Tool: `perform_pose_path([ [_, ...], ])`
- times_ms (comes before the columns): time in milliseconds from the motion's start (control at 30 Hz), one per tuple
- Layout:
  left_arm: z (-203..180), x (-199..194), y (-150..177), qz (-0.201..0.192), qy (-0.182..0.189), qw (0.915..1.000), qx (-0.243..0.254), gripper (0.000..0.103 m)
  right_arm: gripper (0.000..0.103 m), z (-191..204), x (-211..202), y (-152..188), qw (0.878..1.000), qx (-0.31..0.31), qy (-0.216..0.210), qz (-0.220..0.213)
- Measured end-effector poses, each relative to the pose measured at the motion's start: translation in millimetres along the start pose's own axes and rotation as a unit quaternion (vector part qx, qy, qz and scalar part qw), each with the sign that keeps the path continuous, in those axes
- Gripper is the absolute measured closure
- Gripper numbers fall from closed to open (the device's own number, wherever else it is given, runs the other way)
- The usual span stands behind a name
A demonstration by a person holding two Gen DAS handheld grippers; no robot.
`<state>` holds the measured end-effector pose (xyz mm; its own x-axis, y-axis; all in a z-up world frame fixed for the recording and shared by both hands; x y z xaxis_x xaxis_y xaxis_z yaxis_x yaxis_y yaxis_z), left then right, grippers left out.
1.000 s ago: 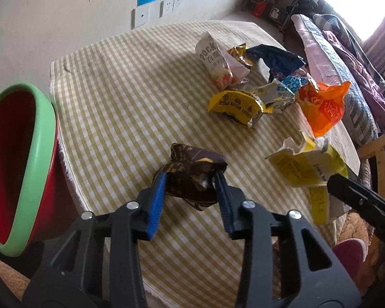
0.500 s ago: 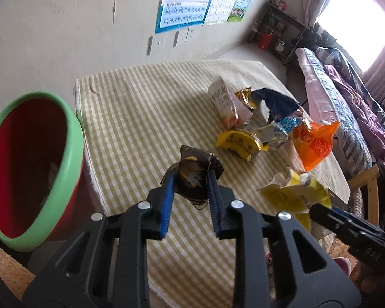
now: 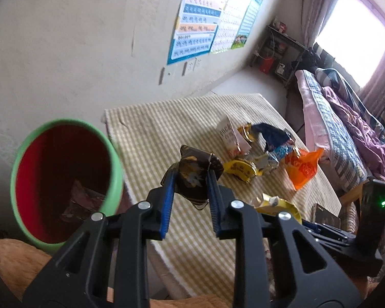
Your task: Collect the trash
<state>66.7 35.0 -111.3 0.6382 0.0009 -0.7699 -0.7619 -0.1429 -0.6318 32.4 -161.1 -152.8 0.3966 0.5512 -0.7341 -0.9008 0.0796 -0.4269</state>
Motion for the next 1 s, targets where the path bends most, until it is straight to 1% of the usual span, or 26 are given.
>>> perform_pose_path([
  [167, 19.1, -15.0, -11.1, -0.018, -0.011, 0.9997, -0.007, 0.079, 0.068, 6.5, 5.4, -1.2, 1.0, -0.007, 0.002, 0.001],
  [267, 33.7, -19.7, -15.9, -0.025, -0.02, 0.9994, -0.015, 0.079, 0.068, 17.0, 12.5, -5.0, 1.0, -0.021, -0.001, 0.004],
  [533, 76.8, -18.3, -13.6, -0.017, -0.047, 0.9975, -0.05, 0.079, 0.068, 56.9, 41.5, -11.6, 0.997, -0.063, -0.028, 0.029],
  [633, 85.8, -18.0, -12.5, -0.013, -0.051, 0.9971, -0.056, 0.079, 0.068, 71.6, 54.1, -14.5, 0.996, -0.072, -0.04, 0.035],
  [867, 106.2, -20.6, -12.8, -0.007, -0.058, 0.9959, -0.069, 0.079, 0.068, 106.7, 73.1, -24.6, 0.993, -0.093, -0.068, 0.039],
  [1000, 120.0, -24.0, -16.1, -0.01, -0.07, 0.9947, -0.074, 0.079, 0.068, 122.3, 78.7, -31.3, 0.991, -0.098, -0.083, 0.038],
])
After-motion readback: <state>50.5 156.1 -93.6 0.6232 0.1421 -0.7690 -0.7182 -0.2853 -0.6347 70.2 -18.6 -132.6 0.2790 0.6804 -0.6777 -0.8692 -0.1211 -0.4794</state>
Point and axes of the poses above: each gripper's, at about its wrist camera, not at the fingertips, and x roughly the way its jaws point, z to its left, y to its underside, the point moved 8 cm from there along x, roughly the way its jaws point, and after that the axes turned 11 degrees about -y, right-handed, at the moved point
